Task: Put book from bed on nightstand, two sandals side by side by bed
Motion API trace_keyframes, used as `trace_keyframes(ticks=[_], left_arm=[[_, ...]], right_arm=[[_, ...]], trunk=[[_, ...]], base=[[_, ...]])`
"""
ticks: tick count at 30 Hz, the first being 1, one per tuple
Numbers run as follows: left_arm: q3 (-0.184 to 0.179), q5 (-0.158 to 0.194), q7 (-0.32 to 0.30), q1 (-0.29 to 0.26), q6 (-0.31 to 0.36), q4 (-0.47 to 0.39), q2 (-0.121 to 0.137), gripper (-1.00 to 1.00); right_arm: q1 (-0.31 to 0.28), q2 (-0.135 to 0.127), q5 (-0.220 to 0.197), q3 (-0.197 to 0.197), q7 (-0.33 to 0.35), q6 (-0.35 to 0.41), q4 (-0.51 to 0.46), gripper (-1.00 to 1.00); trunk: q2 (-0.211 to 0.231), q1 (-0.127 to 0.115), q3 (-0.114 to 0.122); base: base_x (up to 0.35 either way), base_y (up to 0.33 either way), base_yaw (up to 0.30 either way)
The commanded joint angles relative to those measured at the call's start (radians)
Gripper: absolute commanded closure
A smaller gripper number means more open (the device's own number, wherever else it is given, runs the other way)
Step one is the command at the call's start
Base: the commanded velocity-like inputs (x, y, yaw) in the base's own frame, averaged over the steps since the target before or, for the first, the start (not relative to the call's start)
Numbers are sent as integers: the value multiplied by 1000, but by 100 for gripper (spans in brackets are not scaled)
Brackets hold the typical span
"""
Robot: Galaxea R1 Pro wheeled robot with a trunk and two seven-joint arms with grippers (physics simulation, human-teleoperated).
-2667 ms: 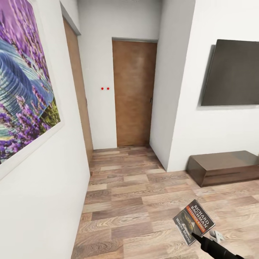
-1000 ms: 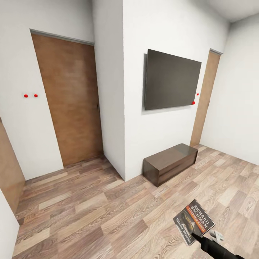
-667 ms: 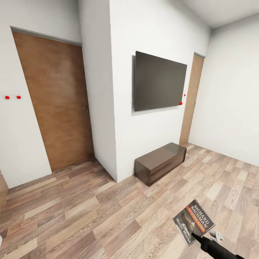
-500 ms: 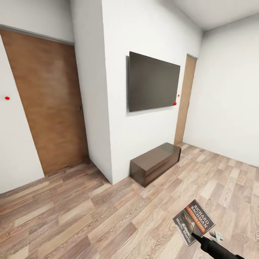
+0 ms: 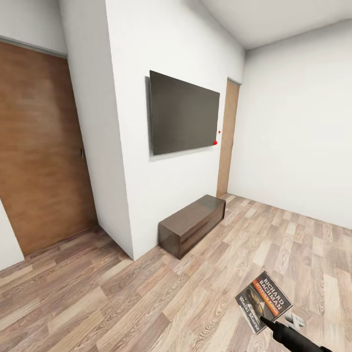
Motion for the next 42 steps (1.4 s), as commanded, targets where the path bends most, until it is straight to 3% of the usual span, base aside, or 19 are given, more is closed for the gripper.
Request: trace_keyframes(ticks=[1,42], left_arm=[[-8,11,-4,-1,-3,1,0,-100],[-8,11,-4,-1,-3,1,0,-100]], right_arm=[[-2,0,-6,1,3,-2,1,100],[-1,0,-6,1,1,-2,1,100]], trunk=[[-1,0,-1],[-1,0,36]], base=[[4,0,-272],[0,0,-272]])
